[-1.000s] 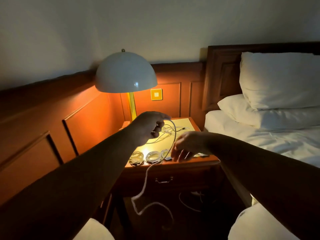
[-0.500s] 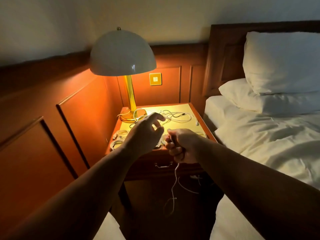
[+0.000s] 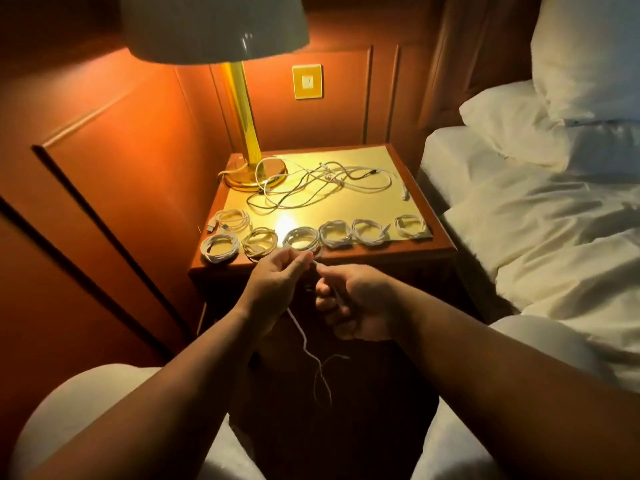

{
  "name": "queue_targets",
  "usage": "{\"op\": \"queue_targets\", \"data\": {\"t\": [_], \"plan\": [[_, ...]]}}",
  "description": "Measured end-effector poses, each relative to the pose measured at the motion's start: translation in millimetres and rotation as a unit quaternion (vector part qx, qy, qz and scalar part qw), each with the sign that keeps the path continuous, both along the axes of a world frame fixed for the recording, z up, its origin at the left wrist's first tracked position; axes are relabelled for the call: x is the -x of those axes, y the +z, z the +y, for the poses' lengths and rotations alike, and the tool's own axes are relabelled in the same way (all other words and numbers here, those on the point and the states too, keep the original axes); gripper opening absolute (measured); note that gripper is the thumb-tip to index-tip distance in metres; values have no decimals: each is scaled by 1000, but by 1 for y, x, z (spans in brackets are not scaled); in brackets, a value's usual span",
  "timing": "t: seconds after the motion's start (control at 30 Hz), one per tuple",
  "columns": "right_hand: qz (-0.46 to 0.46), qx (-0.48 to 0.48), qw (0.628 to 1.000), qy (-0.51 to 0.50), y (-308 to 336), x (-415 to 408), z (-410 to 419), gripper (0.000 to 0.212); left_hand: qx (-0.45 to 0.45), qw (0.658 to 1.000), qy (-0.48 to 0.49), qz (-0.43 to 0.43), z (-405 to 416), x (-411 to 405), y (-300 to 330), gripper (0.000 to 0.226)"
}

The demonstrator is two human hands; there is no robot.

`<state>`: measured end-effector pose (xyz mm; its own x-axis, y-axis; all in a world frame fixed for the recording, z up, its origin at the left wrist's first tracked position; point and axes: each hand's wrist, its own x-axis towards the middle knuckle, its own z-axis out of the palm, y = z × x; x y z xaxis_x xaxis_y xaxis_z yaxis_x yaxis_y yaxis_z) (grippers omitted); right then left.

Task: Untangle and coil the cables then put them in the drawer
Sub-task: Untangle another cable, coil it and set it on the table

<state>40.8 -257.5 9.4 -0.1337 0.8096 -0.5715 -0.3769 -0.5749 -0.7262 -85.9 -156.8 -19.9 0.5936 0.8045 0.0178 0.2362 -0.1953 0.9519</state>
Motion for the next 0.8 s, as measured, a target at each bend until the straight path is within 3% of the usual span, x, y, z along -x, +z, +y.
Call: {"op": "queue_targets", "data": {"t": [0.13, 0.23, 0.33, 0.4, 0.43, 0.47, 0.53, 0.6, 0.67, 0.73, 0.8], "plan": [[49, -23, 998, 35, -27, -11, 15, 50, 19, 1000, 6, 6, 13, -2, -29, 36], [140, -107, 983, -43, -27, -23, 37, 49, 117, 993, -2, -20, 11, -19, -34, 50], [146, -194, 962, -128, -28, -38, 52, 46, 178, 983, -35, 10, 3, -35, -43, 41], [62, -245, 954, -161, -33, -49, 60, 44, 240, 967, -81, 19, -2, -40, -42, 31], [-23, -273, 948, -163, -36, -54, 63, 40, 277, 955, -103, 22, -2, -42, -41, 26], [-135, -297, 933, -149, -37, -59, 65, 35, 311, 942, -123, 34, -1, -42, -38, 24], [-382, -320, 864, -68, -39, -67, 68, 26, 336, 927, -150, 71, 4, -43, -35, 19], [-552, -295, 778, 50, -44, -72, 69, 20, 245, 947, -161, 132, 13, -42, -34, 13], [-638, -237, 719, 139, -54, -70, 68, 19, 27, 958, -168, 232, 24, -38, -31, 7], [-652, -174, 717, 178, -59, -64, 67, 25, -139, 944, -130, 269, 31, -32, -29, 10], [-598, -127, 773, 172, -56, -57, 65, 37, -169, 956, -83, 227, 36, -28, -29, 16]]}}
